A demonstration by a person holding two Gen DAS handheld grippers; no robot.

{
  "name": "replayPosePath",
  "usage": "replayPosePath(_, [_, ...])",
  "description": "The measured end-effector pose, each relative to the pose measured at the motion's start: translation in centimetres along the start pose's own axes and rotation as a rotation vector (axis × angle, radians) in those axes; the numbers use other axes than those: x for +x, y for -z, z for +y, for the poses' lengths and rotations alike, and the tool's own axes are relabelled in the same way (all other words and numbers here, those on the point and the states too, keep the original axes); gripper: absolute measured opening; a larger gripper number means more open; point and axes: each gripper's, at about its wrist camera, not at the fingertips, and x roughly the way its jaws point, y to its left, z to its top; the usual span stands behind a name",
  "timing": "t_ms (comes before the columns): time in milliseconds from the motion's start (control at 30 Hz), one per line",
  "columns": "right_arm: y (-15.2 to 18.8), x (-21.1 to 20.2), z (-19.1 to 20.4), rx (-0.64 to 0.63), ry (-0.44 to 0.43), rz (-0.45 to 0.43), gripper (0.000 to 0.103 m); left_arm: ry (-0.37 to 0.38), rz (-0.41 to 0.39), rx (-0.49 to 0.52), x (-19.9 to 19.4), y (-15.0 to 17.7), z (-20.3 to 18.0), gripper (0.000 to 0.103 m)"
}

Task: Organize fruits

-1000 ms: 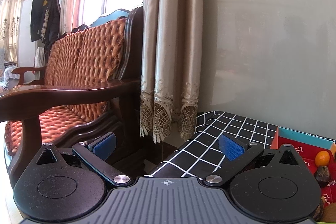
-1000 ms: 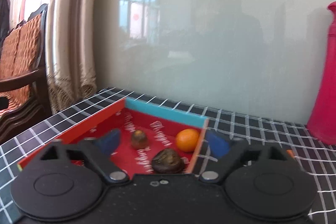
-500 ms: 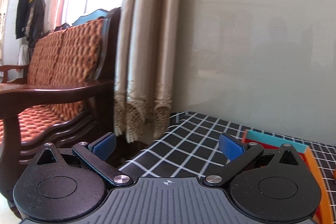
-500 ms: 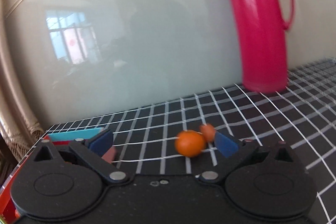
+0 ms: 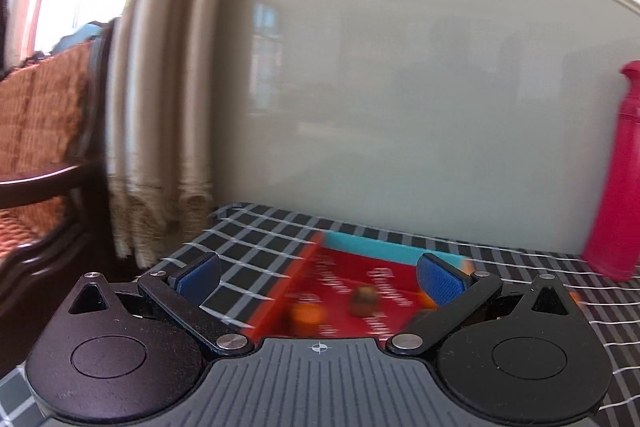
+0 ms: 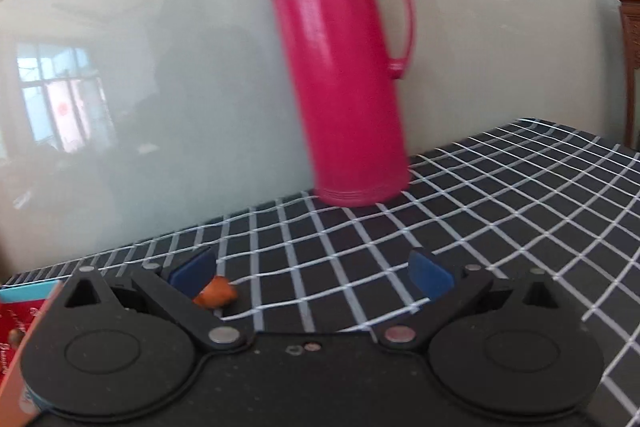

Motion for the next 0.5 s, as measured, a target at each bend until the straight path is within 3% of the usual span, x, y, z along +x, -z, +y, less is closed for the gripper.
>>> replayPosePath(267, [-0.5,-0.8,-3.0,-0.143,0.064,-0.015,0.103,0.094,0.031,0.056,0.6,0.5,-6.0,0.103])
replayPosePath(500, [-1.2,-1.5,-5.5,-0.176,0.123,-0.057,0.103,0.189,0.042,0.067,0.9,1.1,-10.4,0.103])
